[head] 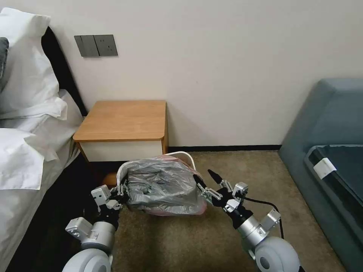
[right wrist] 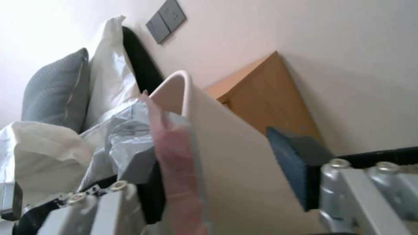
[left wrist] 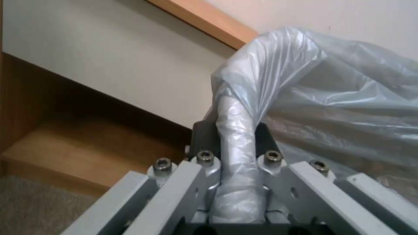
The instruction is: Pick up the garbage bag from the table and place it over the trash can.
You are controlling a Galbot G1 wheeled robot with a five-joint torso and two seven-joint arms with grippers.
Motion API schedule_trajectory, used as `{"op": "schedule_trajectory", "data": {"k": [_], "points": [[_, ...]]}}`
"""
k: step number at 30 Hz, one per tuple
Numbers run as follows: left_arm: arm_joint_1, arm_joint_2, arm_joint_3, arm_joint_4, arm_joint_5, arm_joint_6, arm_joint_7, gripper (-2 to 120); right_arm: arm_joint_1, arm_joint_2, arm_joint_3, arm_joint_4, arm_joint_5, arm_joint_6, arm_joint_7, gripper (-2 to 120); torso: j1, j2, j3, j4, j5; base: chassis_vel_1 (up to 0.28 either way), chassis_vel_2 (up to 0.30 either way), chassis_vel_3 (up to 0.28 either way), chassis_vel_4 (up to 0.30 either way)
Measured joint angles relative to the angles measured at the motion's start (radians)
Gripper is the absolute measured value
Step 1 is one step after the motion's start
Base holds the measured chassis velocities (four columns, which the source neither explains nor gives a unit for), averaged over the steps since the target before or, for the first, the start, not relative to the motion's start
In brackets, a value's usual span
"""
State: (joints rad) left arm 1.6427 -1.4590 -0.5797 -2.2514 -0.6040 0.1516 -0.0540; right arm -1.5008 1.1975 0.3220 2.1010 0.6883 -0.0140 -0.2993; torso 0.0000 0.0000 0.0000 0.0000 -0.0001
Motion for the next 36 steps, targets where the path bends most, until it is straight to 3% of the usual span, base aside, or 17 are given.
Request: {"op": "schedule_trajectory", "data": {"k": [10, 16, 26, 36], "points": [[0.006, 0.000, -0.002, -0.001, 0.004, -0.004, 0.000, 3, 0.000, 0.014, -0.005, 0.004, -0.019, 0.004, -0.013, 15, 0.000, 0.000, 0.000, 0.0000, 0.0000, 0.000, 0.000, 0.000, 0.000], [0.003, -0.003, 0.001, 0.002, 0.006, -0.004, -0.001, 3, -0.005, 0.018, 0.001, 0.008, -0.050, 0.020, -0.021, 0, 0.000, 0.000, 0.000, 0.0000, 0.0000, 0.000, 0.000, 0.000, 0.000], [0.006, -0.002, 0.007, 0.016, 0.043, -0.018, 0.003, 3, 0.017, 0.021, -0.001, 0.010, -0.056, 0.027, -0.020, 0, 0.000, 0.000, 0.000, 0.0000, 0.0001, 0.000, 0.000, 0.000, 0.000], [0.025, 0.001, 0.019, 0.028, 0.095, -0.044, 0.045, 3, 0.055, 0.011, 0.005, -0.002, -0.053, 0.027, -0.005, 0, 0.000, 0.000, 0.000, 0.0001, 0.0001, 0.000, 0.000, 0.000, 0.000]]}}
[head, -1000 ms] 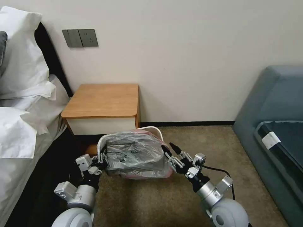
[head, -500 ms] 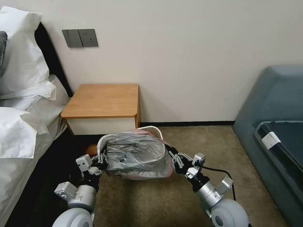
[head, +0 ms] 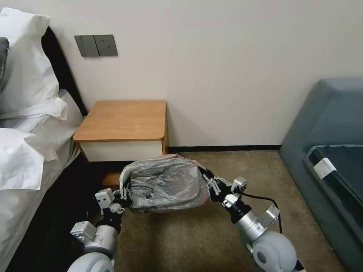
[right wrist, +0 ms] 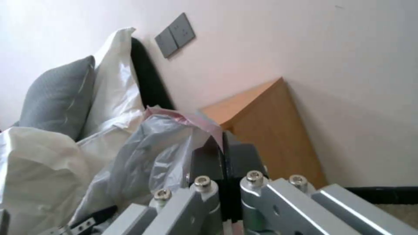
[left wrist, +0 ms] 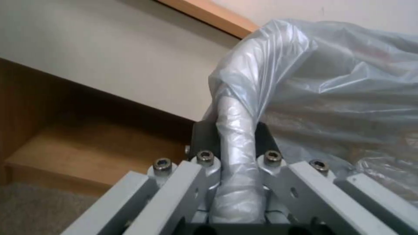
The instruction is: Pick up the garbage bag from the table and place it over the trash can.
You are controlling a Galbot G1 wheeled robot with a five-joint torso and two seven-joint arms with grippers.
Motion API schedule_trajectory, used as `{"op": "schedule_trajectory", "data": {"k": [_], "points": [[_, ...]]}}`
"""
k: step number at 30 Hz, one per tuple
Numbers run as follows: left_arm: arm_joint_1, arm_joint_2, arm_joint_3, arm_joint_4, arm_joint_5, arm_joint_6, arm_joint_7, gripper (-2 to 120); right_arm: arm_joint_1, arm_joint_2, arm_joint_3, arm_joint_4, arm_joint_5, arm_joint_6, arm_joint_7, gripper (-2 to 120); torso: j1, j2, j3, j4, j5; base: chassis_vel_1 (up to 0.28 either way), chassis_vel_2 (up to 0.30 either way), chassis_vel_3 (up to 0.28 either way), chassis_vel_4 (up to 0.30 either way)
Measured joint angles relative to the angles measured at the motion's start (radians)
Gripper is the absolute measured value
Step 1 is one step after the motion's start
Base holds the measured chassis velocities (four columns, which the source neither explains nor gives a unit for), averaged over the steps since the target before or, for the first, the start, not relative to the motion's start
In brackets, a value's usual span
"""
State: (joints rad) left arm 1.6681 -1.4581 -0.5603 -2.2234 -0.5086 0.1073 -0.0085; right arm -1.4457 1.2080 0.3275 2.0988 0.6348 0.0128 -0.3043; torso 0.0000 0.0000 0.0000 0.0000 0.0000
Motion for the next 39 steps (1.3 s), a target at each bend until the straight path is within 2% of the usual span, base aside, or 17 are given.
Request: {"op": "schedule_trajectory", "data": {"k": [9, 14, 16, 26, 39], "points": [[0.019, 0.005, -0.001, -0.017, -0.042, -0.038, 0.056, 3, 0.032, -0.015, 0.009, -0.028, 0.004, 0.000, 0.011, 0, 0.000, 0.000, 0.000, 0.0000, 0.0000, 0.000, 0.000, 0.000, 0.000], [0.028, 0.006, -0.002, -0.035, -0.118, -0.058, 0.089, 3, 0.044, -0.015, 0.010, -0.054, 0.003, 0.000, 0.013, 0, 0.000, 0.000, 0.000, 0.0000, 0.0001, 0.000, 0.000, 0.000, 0.000], [0.042, 0.005, 0.003, -0.055, -0.195, -0.061, 0.112, 3, 0.056, -0.009, 0.009, -0.080, -0.006, 0.000, 0.015, 0, 0.000, 0.000, 0.000, -0.0001, 0.0000, 0.000, 0.000, 0.000, 0.000], [0.056, -0.003, 0.016, -0.091, -0.307, -0.052, 0.110, 3, 0.089, 0.014, 0.002, -0.181, -0.102, 0.036, 0.014, 0, 0.000, 0.000, 0.000, -0.0001, 0.0000, 0.000, 0.000, 0.000, 0.000], [0.070, -0.014, 0.049, -0.102, -0.320, -0.041, 0.104, 4, 0.151, 0.045, -0.015, -0.305, -0.160, 0.052, 0.024, 0, 0.000, 0.000, 0.000, 0.0000, 0.0000, 0.000, 0.000, 0.000, 0.000]]}}
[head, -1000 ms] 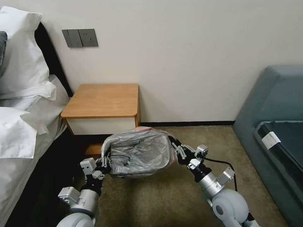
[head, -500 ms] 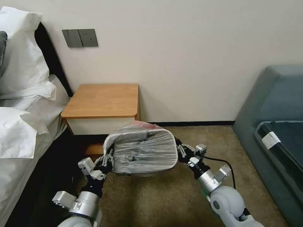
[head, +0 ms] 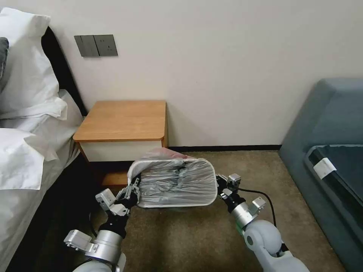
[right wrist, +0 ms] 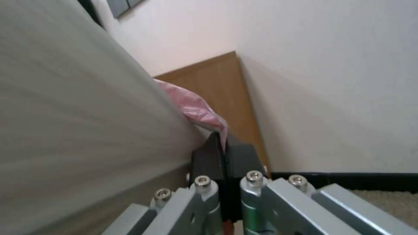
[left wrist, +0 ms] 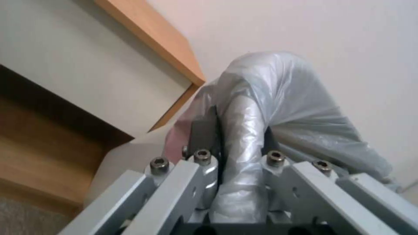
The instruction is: Pick up the garbage bag from the table and place it over the trash can.
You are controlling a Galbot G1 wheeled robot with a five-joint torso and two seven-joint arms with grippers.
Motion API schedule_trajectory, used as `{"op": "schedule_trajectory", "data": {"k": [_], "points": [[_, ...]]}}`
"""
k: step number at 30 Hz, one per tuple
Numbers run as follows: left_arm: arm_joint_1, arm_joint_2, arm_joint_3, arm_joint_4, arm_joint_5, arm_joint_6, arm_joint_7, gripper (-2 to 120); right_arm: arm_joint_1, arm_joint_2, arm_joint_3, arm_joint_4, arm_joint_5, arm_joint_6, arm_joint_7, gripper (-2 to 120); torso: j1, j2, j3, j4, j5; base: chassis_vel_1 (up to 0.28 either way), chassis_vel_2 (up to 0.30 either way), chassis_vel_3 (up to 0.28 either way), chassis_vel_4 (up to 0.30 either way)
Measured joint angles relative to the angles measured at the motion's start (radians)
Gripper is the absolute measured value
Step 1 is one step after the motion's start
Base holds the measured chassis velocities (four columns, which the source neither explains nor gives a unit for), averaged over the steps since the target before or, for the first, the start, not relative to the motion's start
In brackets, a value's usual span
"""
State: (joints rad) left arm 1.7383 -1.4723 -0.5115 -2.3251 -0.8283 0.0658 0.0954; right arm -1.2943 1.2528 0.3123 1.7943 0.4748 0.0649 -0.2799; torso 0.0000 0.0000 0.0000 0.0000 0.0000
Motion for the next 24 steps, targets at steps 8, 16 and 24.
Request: {"op": "schedule_trajectory", "data": {"k": [8, 16, 24], "points": [[-0.038, 0.001, -0.030, 0.012, 0.038, 0.020, -0.057, 4, -0.040, -0.013, 0.024, 0.008, -0.107, 0.033, -0.001, 15, 0.000, 0.000, 0.000, -0.0001, -0.0001, 0.000, 0.000, 0.000, 0.000], [-0.072, 0.001, -0.057, 0.007, 0.039, 0.070, -0.129, 2, -0.116, -0.018, 0.077, 0.096, -0.207, 0.047, 0.036, 41, 0.000, 0.000, 0.000, -0.0002, -0.0002, 0.000, 0.000, 0.000, 0.000], [-0.079, 0.007, -0.060, 0.002, 0.048, 0.124, -0.210, 2, -0.192, -0.013, 0.146, 0.175, -0.201, 0.077, 0.003, 70, 0.000, 0.000, 0.000, -0.0002, 0.0000, 0.000, 0.000, 0.000, 0.000]]}}
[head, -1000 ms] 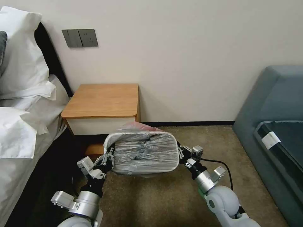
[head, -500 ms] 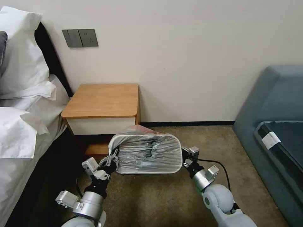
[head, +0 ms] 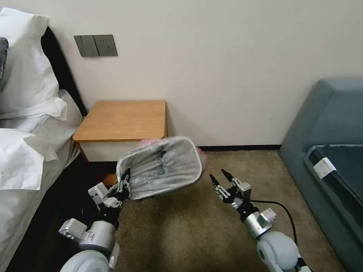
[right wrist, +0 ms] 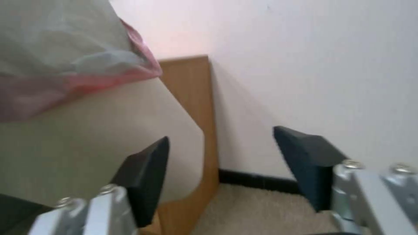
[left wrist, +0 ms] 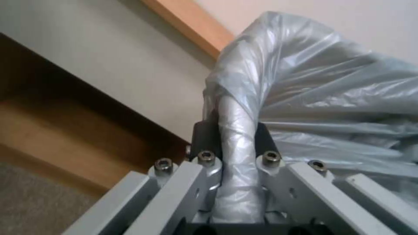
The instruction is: Pick up the garbage bag from the table and place it over the trash can.
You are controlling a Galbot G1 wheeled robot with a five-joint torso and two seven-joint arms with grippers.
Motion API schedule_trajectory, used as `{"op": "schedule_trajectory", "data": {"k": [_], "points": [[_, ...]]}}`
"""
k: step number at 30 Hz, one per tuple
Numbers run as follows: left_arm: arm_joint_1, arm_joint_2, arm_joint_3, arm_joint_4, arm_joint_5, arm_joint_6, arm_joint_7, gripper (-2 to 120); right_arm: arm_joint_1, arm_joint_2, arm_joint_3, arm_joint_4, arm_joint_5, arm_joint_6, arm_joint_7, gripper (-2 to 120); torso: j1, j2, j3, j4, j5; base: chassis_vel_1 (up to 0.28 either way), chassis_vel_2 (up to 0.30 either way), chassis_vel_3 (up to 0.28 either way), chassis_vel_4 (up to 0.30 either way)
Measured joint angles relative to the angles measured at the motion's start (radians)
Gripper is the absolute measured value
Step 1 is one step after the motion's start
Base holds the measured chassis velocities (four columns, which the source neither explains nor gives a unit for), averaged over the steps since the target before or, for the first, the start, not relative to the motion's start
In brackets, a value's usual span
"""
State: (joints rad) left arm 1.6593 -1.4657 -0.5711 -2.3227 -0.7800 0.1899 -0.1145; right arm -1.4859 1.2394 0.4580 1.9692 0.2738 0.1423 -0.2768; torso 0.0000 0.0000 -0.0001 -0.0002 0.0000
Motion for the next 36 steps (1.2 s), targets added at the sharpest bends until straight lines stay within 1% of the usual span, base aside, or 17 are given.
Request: {"op": "schedule_trajectory", "data": {"k": [2, 4, 6, 8, 10, 13, 15, 17, 18, 20, 22, 25, 27, 30, 31, 34, 36], "points": [[-0.003, 0.000, 0.003, 0.000, 0.047, 0.027, -0.028, 2, -0.009, 0.009, 0.023, 0.038, 0.004, 0.023, -0.015, 82, 0.000, 0.000, 0.000, 0.0001, 0.0000, 0.000, 0.000, 0.000, 0.000], [-0.004, 0.001, 0.007, 0.002, 0.076, 0.036, -0.037, 2, -0.009, 0.012, 0.031, 0.061, 0.006, 0.032, -0.018, 86, 0.000, 0.000, 0.000, 0.0002, 0.0001, 0.000, 0.000, 0.000, 0.000], [-0.007, 0.007, 0.015, 0.016, 0.169, 0.046, -0.044, 2, -0.007, 0.004, 0.031, 0.130, 0.015, 0.040, -0.019, 94, 0.000, 0.000, 0.000, 0.0001, 0.0001, 0.000, 0.000, 0.000, 0.000], [-0.010, 0.011, 0.019, 0.025, 0.220, 0.046, -0.040, 2, -0.005, -0.007, 0.023, 0.167, 0.014, 0.039, -0.018, 99, 0.000, 0.000, 0.000, 0.0002, -0.0002, 0.000, 0.000, 0.000, 0.000], [-0.011, 0.017, 0.021, 0.031, 0.261, 0.046, -0.034, 2, -0.002, -0.021, 0.009, 0.207, 0.008, 0.032, -0.018, 100, 0.000, 0.000, 0.000, 0.0002, -0.0003, 0.000, 0.000, 0.000, 0.000], [-0.020, 0.037, 0.035, 0.037, 0.368, 0.043, -0.005, 2, 0.024, -0.108, -0.055, 0.292, -0.043, -0.022, -0.026, 100, 0.000, 0.000, 0.000, 0.0001, -0.0002, 0.000, 0.000, 0.000, 0.000], [-0.022, 0.039, 0.038, 0.039, 0.389, 0.042, 0.001, 2, 0.033, -0.123, -0.065, 0.300, -0.058, -0.035, -0.027, 100, 0.000, 0.000, 0.000, 0.0000, -0.0001, 0.000, 0.000, 0.000, 0.000], [-0.028, 0.041, 0.045, 0.050, 0.459, 0.031, 0.016, 2, 0.080, -0.185, -0.116, 0.310, -0.126, -0.082, -0.030, 97, 0.000, 0.000, 0.000, 0.0003, 0.0001, 0.000, 0.000, 0.000, 0.000], [-0.028, 0.041, 0.045, 0.050, 0.459, 0.031, 0.016, 2, 0.080, -0.185, -0.116, 0.310, -0.126, -0.082, -0.030, 97, 0.000, 0.000, 0.000, 0.0003, 0.0001, 0.000, 0.000, 0.000, 0.000], [-0.029, 0.037, 0.054, 0.069, 0.539, 0.019, 0.027, 2, 0.139, -0.261, -0.199, 0.320, -0.172, -0.151, -0.029, 87, 0.000, 0.000, 0.000, 0.0003, 0.0000, 0.000, 0.000, 0.000, 0.000], [-0.029, 0.038, 0.056, 0.074, 0.557, 0.017, 0.030, 2, 0.159, -0.283, -0.225, 0.322, -0.186, -0.170, -0.029, 84, 0.000, 0.000, 0.000, 0.0001, 0.0000, 0.000, 0.000, 0.000, 0.000], [-0.031, 0.037, 0.069, 0.088, 0.620, 0.008, 0.038, 2, 0.269, -0.356, -0.335, 0.314, -0.259, -0.251, -0.035, 69, 0.000, 0.000, 0.000, 0.0003, 0.0000, 0.000, 0.000, 0.000, 0.000], [-0.031, 0.037, 0.069, 0.088, 0.620, 0.008, 0.038, 2, 0.269, -0.356, -0.335, 0.314, -0.259, -0.251, -0.035, 69, 0.000, 0.000, 0.000, 0.0003, 0.0000, 0.000, 0.000, 0.000, 0.000], [-0.032, 0.036, 0.086, 0.088, 0.643, 0.008, 0.042, 2, 0.409, -0.400, -0.457, 0.267, -0.299, -0.347, -0.052, 49, 0.000, 0.000, 0.000, 0.0003, 0.0000, 0.000, 0.000, 0.000, 0.000], [-0.032, 0.036, 0.086, 0.088, 0.643, 0.008, 0.042, 2, 0.409, -0.400, -0.457, 0.267, -0.299, -0.347, -0.052, 49, 0.000, 0.000, 0.000, 0.0003, 0.0000, 0.000, 0.000, 0.000, 0.000], [-0.032, 0.034, 0.090, 0.100, 0.679, 0.006, 0.042, 2, 0.501, -0.410, -0.558, 0.216, -0.291, -0.423, -0.066, 34, 0.000, 0.000, 0.000, 0.0003, 0.0000, 0.000, 0.000, 0.000, 0.000], [-0.034, 0.033, 0.090, 0.105, 0.690, 0.004, 0.042, 2, 0.526, -0.410, -0.581, 0.193, -0.290, -0.437, -0.077, 29, 0.000, 0.000, 0.000, 0.0003, -0.0001, 0.000, 0.000, 0.000, 0.000]]}}
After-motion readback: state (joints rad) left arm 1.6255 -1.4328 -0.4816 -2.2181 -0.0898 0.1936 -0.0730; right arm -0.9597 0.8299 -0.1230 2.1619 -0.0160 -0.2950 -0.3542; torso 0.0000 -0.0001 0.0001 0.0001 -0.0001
